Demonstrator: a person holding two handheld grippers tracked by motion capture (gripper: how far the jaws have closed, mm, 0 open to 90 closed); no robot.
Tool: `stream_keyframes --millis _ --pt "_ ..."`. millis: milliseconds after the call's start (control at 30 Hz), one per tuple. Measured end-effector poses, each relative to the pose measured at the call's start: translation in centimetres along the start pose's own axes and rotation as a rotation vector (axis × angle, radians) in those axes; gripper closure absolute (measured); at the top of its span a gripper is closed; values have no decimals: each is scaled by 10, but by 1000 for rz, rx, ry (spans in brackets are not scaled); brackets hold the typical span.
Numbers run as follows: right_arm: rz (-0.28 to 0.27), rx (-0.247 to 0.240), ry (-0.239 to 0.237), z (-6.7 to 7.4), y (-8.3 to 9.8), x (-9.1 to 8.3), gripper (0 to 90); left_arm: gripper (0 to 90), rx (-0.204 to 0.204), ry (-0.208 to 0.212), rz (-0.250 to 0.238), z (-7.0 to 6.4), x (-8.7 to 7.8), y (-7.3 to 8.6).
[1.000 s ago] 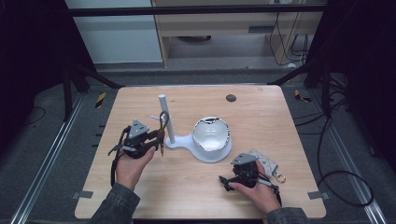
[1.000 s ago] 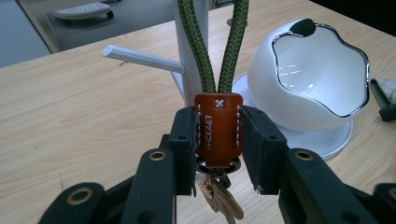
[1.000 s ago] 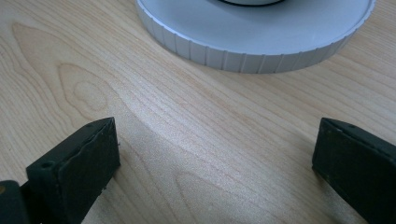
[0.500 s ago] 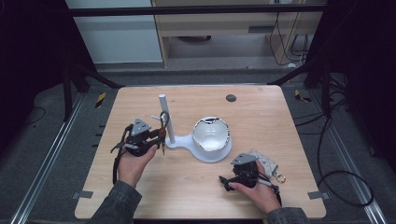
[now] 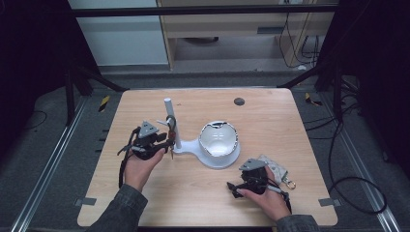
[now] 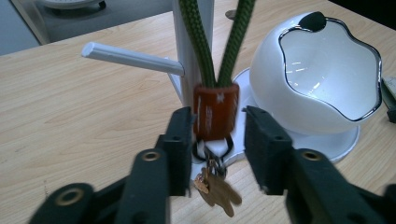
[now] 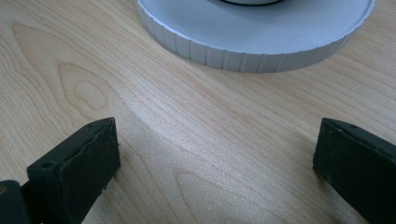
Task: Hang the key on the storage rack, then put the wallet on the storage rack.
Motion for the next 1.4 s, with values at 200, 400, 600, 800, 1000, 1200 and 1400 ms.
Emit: stream_keyframes --millis 200,400,600,800,1000,1200,1400 --pt "0 4 6 0 0 0 5 329 0 -16 9 4 -2 11" --pt "-10 -11 -15 3 -3 -5 47 188 -15 -13 43 12 0 37" --pt "-54 -61 19 6 -22 -32 57 117 -26 -32 70 29 3 63" --pt "-42 -127 85 -8 -32 -65 40 74 -66 -60 145 51 17 94" --pt "33 -86 110 -36 -19 -88 86 73 -53 -53 168 59 20 105" --pt "159 -44 119 -62 2 -96 103 73 -53 -59 210 61 26 116" --pt "233 -38 99 -75 11 -105 94 68 -72 -66 214 64 27 119"
Point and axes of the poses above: each handheld gripper's, and its own axes: x roughly forward along the jaws, y roughly out of its underside, z roughly to its left, the point moved 7 cm from there along x, roughly forward along the jaws, and after that the axes turned 9 degrees about z, right-handed, at the moved point
